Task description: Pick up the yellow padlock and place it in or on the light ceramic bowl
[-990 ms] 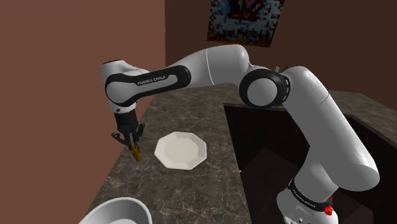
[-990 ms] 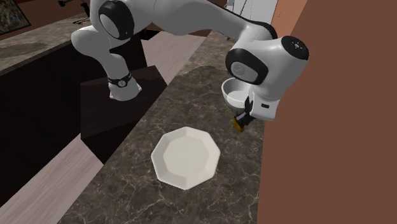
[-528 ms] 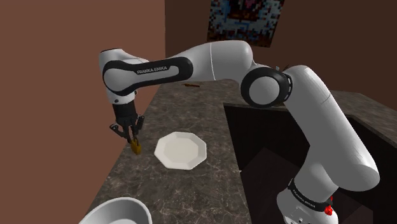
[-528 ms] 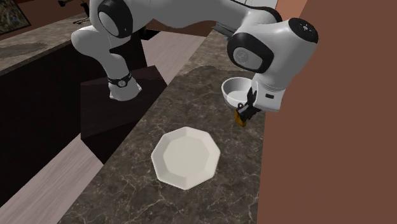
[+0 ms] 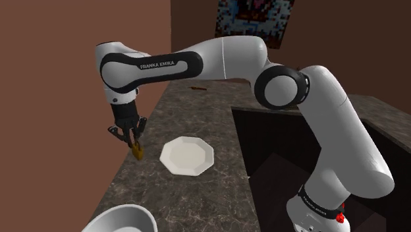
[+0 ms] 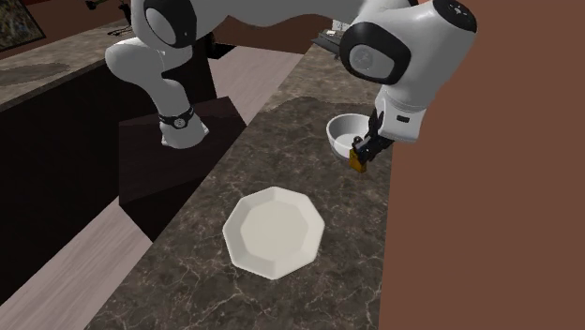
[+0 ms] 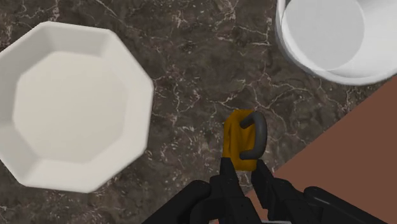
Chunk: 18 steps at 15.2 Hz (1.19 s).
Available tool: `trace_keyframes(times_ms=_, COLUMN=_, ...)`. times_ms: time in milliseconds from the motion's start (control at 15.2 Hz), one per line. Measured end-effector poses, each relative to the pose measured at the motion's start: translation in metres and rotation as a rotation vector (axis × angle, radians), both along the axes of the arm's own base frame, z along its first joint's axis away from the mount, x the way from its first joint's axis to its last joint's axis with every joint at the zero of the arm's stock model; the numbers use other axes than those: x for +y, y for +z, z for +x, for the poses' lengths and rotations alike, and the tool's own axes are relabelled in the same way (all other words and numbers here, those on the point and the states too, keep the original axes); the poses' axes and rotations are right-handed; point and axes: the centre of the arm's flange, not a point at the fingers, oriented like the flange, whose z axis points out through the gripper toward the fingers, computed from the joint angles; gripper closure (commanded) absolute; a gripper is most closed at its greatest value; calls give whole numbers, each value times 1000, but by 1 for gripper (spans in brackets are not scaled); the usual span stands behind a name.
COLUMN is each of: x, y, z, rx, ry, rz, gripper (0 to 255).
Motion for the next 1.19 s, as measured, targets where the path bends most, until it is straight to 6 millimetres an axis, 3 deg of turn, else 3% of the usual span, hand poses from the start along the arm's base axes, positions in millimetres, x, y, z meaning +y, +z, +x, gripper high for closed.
trace_keyframes(times_ms=1188, x=159, y=1, z=-180, rx=0, ry=1, rz=0, gripper=255)
